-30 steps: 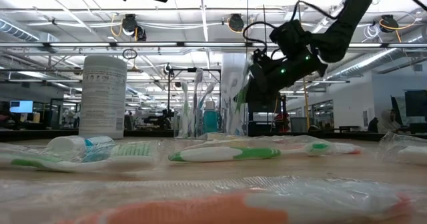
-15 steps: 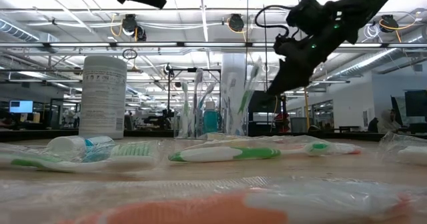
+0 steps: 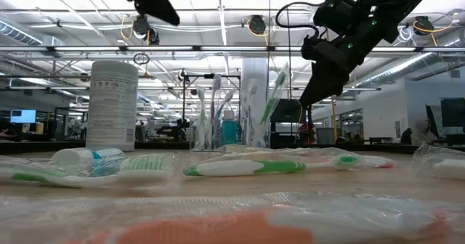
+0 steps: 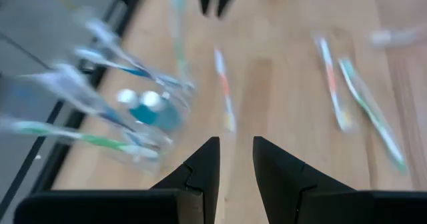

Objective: Pick & Place toothbrushing station
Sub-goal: Put the green toothbrush into the transparent organizer

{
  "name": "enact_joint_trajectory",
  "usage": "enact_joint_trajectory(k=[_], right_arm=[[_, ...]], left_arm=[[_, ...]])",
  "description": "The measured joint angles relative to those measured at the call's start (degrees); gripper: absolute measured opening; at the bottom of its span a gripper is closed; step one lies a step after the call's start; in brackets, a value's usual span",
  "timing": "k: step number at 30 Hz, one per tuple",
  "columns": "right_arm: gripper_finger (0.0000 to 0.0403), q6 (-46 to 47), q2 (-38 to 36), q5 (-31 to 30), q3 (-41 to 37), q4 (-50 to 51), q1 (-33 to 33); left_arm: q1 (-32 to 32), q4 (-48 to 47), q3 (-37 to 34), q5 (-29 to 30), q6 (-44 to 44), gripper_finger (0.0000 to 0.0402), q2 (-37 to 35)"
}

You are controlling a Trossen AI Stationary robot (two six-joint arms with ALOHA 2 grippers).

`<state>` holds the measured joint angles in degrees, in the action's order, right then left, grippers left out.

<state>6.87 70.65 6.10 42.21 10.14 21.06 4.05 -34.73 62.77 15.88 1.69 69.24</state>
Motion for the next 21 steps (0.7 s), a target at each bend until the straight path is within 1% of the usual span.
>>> enact_joint_trajectory(k=[3, 6, 9, 12, 15, 19, 21], right_arm=[[0.0114, -0.01, 0.01, 0.12, -0.02, 1.83, -1.86], [0.0114, -0.02, 0.03, 0.15, 0.0, 3.03, -3.32], [0.0114, -0.04, 0.02, 0.14, -0.02, 2.98, -4.26], [0.0114, -0.22, 0.02, 0.15, -0.02, 3.02, -4.7], [0.0114, -0.17, 0.02, 0.14, 0.01, 3.02, -4.7], [0.0114, -0.09, 0.02, 0.14, -0.02, 3.02, -4.7], [0.0114, -0.09, 0.02, 0.14, 0.0, 2.98, -4.7]], left_arm=[[2.69, 0.29, -0.01, -0.66, -0.55, 0.0093, 3.62], [5.72, 1.27, -0.01, -0.67, 1.34, 0.0093, 7.51], [8.97, 2.02, -0.01, -0.85, 5.05, 0.0093, 11.83], [12.16, 3.81, -0.01, -3.74, 9.28, 0.0093, 16.1], [15.63, 8.0, -0.01, -7.48, 11.78, 0.0093, 20.83], [19.2, 16.91, -0.01, -8.15, 14.23, 0.0093, 26.99], [20.12, 19.64, -0.01, -8.99, 14.94, 0.0093, 29.83]])
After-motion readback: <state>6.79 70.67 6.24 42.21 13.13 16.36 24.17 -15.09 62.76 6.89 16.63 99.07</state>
